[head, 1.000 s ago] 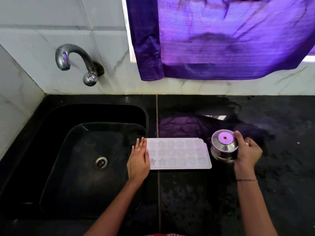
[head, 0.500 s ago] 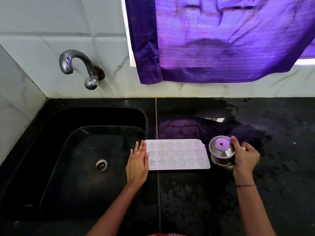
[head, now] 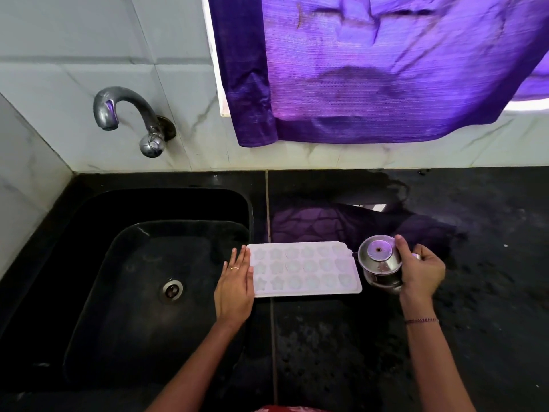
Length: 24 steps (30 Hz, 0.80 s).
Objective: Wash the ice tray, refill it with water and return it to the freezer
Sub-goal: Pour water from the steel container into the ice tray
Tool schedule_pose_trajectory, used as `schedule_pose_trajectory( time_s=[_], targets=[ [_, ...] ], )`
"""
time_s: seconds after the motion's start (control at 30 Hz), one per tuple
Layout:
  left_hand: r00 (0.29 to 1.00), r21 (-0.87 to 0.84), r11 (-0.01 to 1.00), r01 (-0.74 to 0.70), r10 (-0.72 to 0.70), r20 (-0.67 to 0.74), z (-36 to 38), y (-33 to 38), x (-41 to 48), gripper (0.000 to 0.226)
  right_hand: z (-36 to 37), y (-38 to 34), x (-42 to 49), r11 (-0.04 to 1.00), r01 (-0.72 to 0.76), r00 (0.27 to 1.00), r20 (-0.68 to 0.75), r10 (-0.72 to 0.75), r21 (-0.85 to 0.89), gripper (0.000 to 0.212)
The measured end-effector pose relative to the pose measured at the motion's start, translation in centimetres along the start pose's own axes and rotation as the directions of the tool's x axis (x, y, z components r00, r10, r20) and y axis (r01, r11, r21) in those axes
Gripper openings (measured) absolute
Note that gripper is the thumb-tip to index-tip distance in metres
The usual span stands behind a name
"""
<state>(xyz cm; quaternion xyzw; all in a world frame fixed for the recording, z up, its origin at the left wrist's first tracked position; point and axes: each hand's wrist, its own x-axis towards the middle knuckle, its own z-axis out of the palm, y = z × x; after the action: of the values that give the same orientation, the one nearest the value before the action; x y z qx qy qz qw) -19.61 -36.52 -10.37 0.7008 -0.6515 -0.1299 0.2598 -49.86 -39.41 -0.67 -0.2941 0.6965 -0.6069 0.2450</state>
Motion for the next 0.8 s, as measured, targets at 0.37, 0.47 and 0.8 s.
schedule_pose_trajectory(
  time_s=[0.37, 0.47, 0.8],
  targets=[
    [1.0, -0.053, 0.998, 0.014, -0.014, -0.004, 0.2, -0.2, 0.0, 0.059, 0.1, 0.8, 0.2, 0.993, -0.062, 0.998, 0.001, 0.062, 0.102, 0.057],
    [1.0, -0.08, 0.997, 0.021, -0.022, -0.02, 0.1, 0.1, -0.2, 0.058, 0.4, 0.7, 0.1, 0.989, -0.067, 0.998, -0.006, 0.068, 0.129, 0.055],
    [0.997, -0.122, 0.992, 0.04, -0.047, -0.057, -0.4, 0.7, -0.5, 0.059, 1.1, 0.5, -0.6, 0.993, -0.028, 0.999, 0.033, 0.025, 0.111, 0.056]
  ],
)
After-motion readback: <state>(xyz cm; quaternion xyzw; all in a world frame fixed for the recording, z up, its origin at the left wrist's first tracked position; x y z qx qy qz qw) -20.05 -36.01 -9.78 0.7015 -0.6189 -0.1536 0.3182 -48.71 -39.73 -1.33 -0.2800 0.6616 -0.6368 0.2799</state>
